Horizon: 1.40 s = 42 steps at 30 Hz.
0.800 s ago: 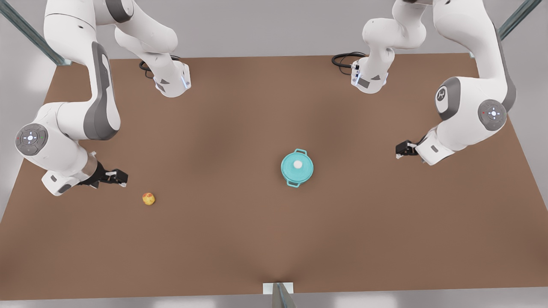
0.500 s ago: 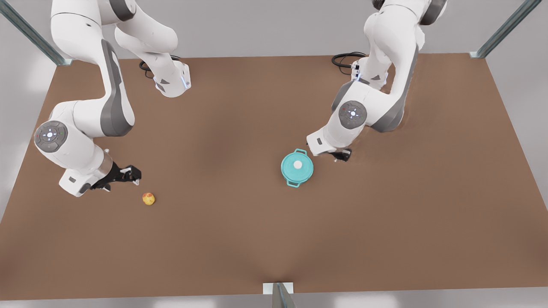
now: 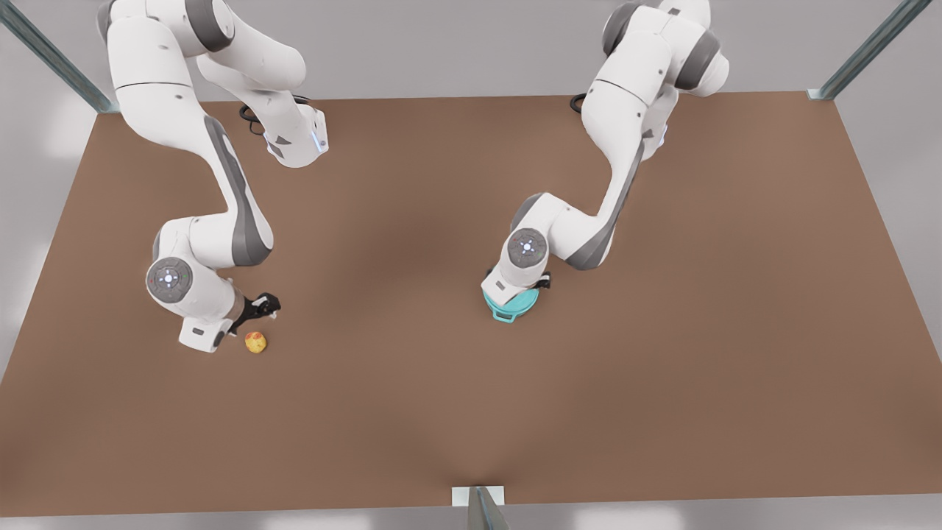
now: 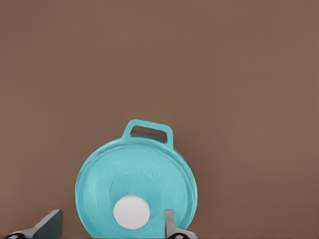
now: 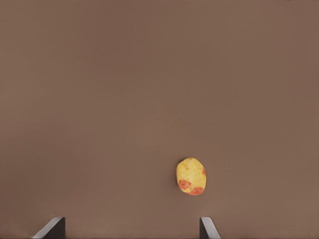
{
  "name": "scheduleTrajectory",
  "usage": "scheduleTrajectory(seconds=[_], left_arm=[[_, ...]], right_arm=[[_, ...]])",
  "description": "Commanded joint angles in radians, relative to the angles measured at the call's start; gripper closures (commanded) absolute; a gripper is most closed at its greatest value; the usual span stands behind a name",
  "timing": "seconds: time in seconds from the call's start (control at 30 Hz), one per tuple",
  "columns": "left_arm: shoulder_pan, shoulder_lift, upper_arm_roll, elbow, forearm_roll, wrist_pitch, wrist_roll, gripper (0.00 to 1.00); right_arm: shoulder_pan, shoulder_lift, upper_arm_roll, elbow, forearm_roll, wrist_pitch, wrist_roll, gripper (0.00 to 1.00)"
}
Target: Open the pot lid and put the potato into the pot
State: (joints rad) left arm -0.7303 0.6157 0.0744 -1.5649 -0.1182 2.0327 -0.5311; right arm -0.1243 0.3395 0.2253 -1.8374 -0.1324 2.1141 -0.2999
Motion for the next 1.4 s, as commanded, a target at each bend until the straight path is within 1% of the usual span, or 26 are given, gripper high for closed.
scheduleTrajectory(seconds=[0.0, 0.03, 0.1, 0.23, 0.43, 0.47, 0.5, 0.53, 0.6, 0.63, 0.67, 0.7, 0.73, 0.8, 0.83, 0.9, 0.97, 1.0, 1.03, 1.07, 1.1, 1.27, 1.3, 1.33, 1.37], left_arm=[[-0.018, 0.006, -0.011, -0.015, -0.015, 0.173, -0.283, 0.0], [-0.044, 0.012, -0.011, -0.037, 0.005, 0.162, -0.28, 0.0], [-0.038, 0.009, -0.004, -0.05, 0.038, 0.158, -0.28, 0.0], [-0.041, 0.013, -0.001, -0.05, 0.054, 0.159, -0.283, 0.0], [-0.043, 0.021, -0.001, -0.05, 0.054, 0.159, -0.282, 0.01], [-0.043, 0.021, -0.001, -0.05, 0.054, 0.159, -0.282, 0.18], [-0.041, 0.021, -0.001, -0.05, 0.054, 0.159, -0.282, 0.26], [-0.04, 0.021, -0.001, -0.049, 0.054, 0.159, -0.28, 0.3], [-0.038, 0.042, 0.001, -0.049, 0.055, 0.161, -0.277, 0.31], [-0.037, 0.042, 0.001, -0.049, 0.055, 0.159, -0.276, 0.35], [-0.031, 0.041, 0.002, -0.046, 0.055, 0.159, -0.27, 0.47], [-0.026, 0.038, 0.004, -0.043, 0.055, 0.159, -0.27, 0.54], [-0.026, 0.032, 0.018, -0.034, 0.055, 0.141, -0.265, 0.57], [0.022, 0.029, 0.036, 0.091, 0.046, -0.097, -0.159, 0.59], [0.069, 0.016, 0.039, 0.094, 0.045, -0.108, -0.11, 0.59], [0.183, 0.018, 0.039, 0.157, 0.048, -0.157, -0.015, 0.59], [0.35, 0.048, 0.038, 0.152, 0.048, -0.118, 0.23, 0.59], [0.41, 0.065, 0.038, 0.146, 0.045, -0.111, 0.367, 0.59], [0.42, 0.097, 0.036, 0.146, 0.041, -0.079, 0.433, 0.59], [0.417, 0.142, 0.035, 0.144, 0.041, -0.009, 0.431, 0.59], [0.411, 0.168, 0.027, 0.144, 0.037, 0.015, 0.419, 0.59], [0.399, 0.194, 0.027, 0.155, 0.043, 0.041, 0.419, 0.57], [0.399, 0.196, 0.027, 0.155, 0.045, 0.041, 0.422, 0.04], [0.399, 0.194, 0.027, 0.155, 0.045, 0.043, 0.43, 0.0], [0.399, 0.194, 0.027, 0.155, 0.045, 0.041, 0.43, 0.0]], right_arm=[[-0.001, -0.007, -0.009, -0.037, -0.05, 0.26, -0.088, 0.0], [-0.001, 0.013, -0.021, -0.048, -0.067, 0.334, -0.088, 0.0], [-0.001, 0.038, -0.035, -0.043, -0.092, 0.4, -0.09, 0.0], [-0.009, 0.101, -0.044, -0.048, -0.093, 0.396, -0.094, 0.0], [-0.031, 0.078, -0.044, -0.155, -0.093, 0.386, -0.096, 0.0], [-0.031, 0.081, -0.044, -0.163, -0.093, 0.386, -0.099, 0.0], [-0.031, 0.082, -0.046, -0.164, -0.093, 0.386, -0.1, 0.0], [-0.032, 0.09, -0.044, -0.169, -0.093, 0.386, -0.099, 0.0], [-0.034, 0.105, -0.049, -0.169, -0.093, 0.386, -0.107, 0.0], [-0.034, 0.114, -0.054, -0.169, -0.093, 0.386, -0.107, 0.0], [-0.034, 0.13, -0.057, -0.169, -0.095, 0.388, -0.107, 0.0], [-0.032, 0.141, -0.057, -0.169, -0.095, 0.388, -0.105, 0.0], [-0.032, 0.15, -0.057, -0.168, -0.095, 0.391, -0.104, 0.0], [-0.032, 0.173, -0.07, -0.154, -0.093, 0.405, -0.101, 0.0], [-0.032, 0.182, -0.073, -0.148, -0.095, 0.412, -0.101, 0.0], [-0.032, 0.194, -0.073, -0.141, -0.095, 0.419, -0.101, 0.0], [-0.032, 0.194, -0.081, -0.14, -0.096, 0.419, -0.102, 0.0], [-0.032, 0.202, -0.081, -0.14, -0.096, 0.42, -0.102, 0.0], [-0.032, 0.205, -0.084, -0.14, -0.098, 0.42, -0.104, 0.0], [-0.032, 0.213, -0.089, -0.14, -0.108, 0.42, -0.104, 0.0], [-0.034, 0.222, -0.089, -0.14, -0.108, 0.42, -0.104, 0.0], [-0.034, 0.242, -0.096, -0.14, -0.11, 0.434, -0.104, 0.0], [-0.032, 0.243, -0.096, -0.14, -0.11, 0.434, -0.104, 0.0], [-0.032, 0.243, -0.096, -0.138, -0.111, 0.434, -0.105, 0.0], [-0.032, 0.243, -0.096, -0.135, -0.111, 0.434, -0.105, 0.0]])
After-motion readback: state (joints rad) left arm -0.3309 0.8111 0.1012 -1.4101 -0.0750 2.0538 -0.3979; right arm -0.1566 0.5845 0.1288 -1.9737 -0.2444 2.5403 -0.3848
